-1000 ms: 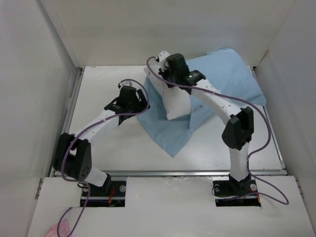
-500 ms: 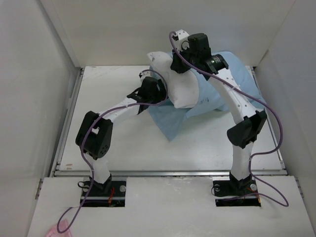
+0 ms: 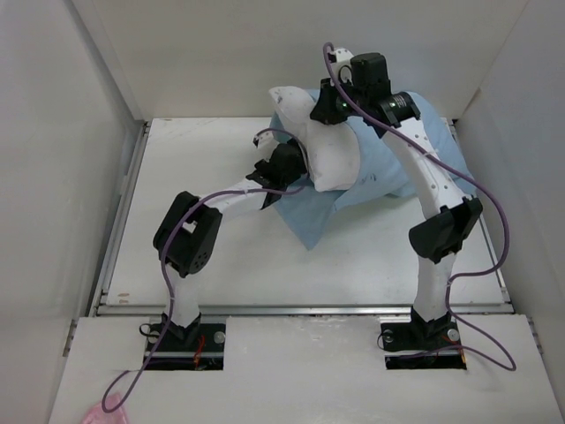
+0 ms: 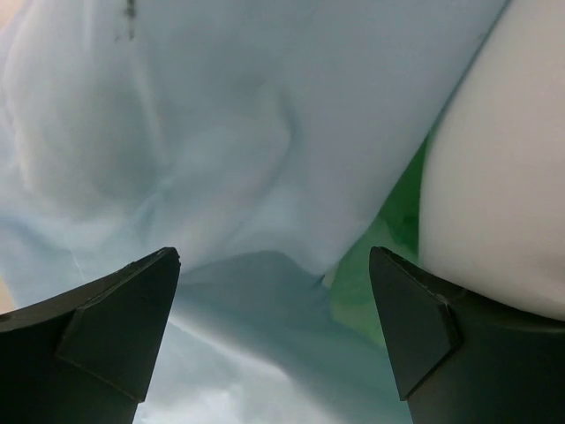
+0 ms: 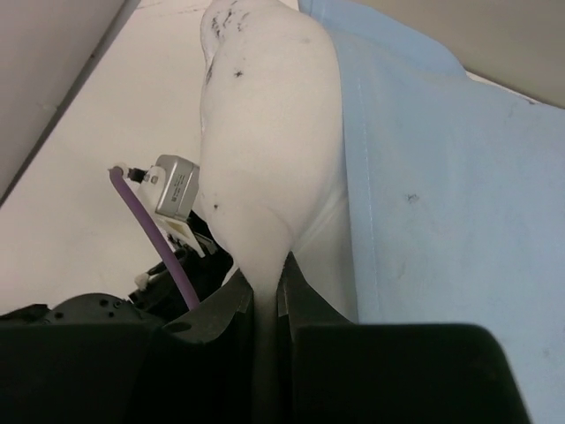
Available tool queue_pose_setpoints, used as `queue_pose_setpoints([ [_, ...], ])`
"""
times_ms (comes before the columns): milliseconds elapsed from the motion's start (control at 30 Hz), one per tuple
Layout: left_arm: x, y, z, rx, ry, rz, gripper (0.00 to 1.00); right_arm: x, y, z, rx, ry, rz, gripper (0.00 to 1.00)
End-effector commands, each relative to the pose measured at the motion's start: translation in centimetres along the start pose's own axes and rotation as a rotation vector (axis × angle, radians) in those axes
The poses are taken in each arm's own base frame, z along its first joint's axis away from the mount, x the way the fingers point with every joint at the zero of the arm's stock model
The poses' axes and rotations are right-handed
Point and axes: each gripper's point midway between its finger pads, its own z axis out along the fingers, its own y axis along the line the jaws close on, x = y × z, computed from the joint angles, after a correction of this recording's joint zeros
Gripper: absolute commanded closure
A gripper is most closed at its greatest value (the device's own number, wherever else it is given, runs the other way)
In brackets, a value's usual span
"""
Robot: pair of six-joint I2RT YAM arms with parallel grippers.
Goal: Put the pillow into the pillowcase
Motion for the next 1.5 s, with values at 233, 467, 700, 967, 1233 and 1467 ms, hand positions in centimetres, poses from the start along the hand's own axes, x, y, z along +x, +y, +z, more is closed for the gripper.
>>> queue_pose_setpoints([
  [233,-6.0,-6.0,-0.9,0.212,-0.367,-0.369,0.08,-5.0,8.6,-4.5,-0.355,-0.147,0.056,1.00],
  [467,-5.7,-6.6,-2.1,0.467,-0.439,-0.270,0.19,-5.5,8.7,-5.2,-0.396,-0.158,0.079,1.00],
  [700,-5.4,-9.2,1.5,0.503,-0.374,-0.151,0.71,-4.8,7.9,-5.2,-0.372,-0.143,0.094,1.00],
  [967,-6.5,-0.8,0.0,0.263,-0.159,-0.135,1.00,-1.7,-0.6,-2.6,0.017,-0.090,0.017,1.00],
  [1233,-8.9,8.7,-3.1,0.003,0.025,-0.058,1.00,4.7,-6.3,1.5,0.237,0.032,-0.122,1.00],
  [1467,-14.2,9.0,-5.1,-0.004,0.002,-0.006,1.00,10.1,-4.0,4.6,0.172,0.133,-0.341,1.00],
])
